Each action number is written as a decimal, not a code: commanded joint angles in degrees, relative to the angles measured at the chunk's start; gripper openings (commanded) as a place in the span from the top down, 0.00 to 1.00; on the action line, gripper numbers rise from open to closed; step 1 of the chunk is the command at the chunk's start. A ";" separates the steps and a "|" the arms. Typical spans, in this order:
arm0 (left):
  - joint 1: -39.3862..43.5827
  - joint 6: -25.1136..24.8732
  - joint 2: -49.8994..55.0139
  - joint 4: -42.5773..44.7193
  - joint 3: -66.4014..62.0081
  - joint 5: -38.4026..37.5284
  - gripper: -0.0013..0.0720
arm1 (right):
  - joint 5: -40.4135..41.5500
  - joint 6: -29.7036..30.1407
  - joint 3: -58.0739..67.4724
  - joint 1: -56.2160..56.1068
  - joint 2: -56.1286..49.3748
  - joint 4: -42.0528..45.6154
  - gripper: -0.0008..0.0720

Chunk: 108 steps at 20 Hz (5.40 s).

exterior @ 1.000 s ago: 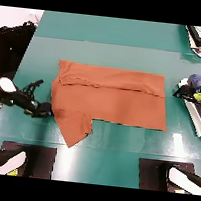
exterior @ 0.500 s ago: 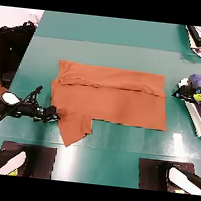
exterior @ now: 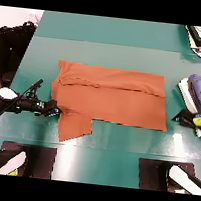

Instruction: Fold the shirts.

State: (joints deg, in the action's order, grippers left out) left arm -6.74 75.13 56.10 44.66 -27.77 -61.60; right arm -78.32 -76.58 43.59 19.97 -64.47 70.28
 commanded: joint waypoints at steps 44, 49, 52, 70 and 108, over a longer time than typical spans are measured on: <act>-0.02 2.23 30.25 5.44 -41.44 6.34 0.22 | -2.47 -2.03 45.18 -15.63 -30.47 -5.07 0.35; -0.02 2.12 29.83 4.55 -45.09 -1.92 0.70 | -5.92 -0.13 41.83 -10.36 -30.56 -6.32 0.33; 0.35 0.85 29.83 0.85 -45.00 -2.45 0.95 | -5.40 2.21 35.56 -7.02 -30.62 -6.47 0.28; 34.47 4.90 45.53 0.72 -57.40 13.29 0.95 | -4.76 10.95 36.72 -10.54 -23.17 -29.94 0.97; -0.13 5.42 18.25 16.59 -61.22 -4.72 0.95 | 8.28 5.88 49.37 -54.93 -29.70 -24.57 0.40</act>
State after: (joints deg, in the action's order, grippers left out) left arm -6.37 81.54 74.83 61.28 -89.10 -64.14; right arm -67.37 -69.01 98.00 -40.73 -96.84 41.65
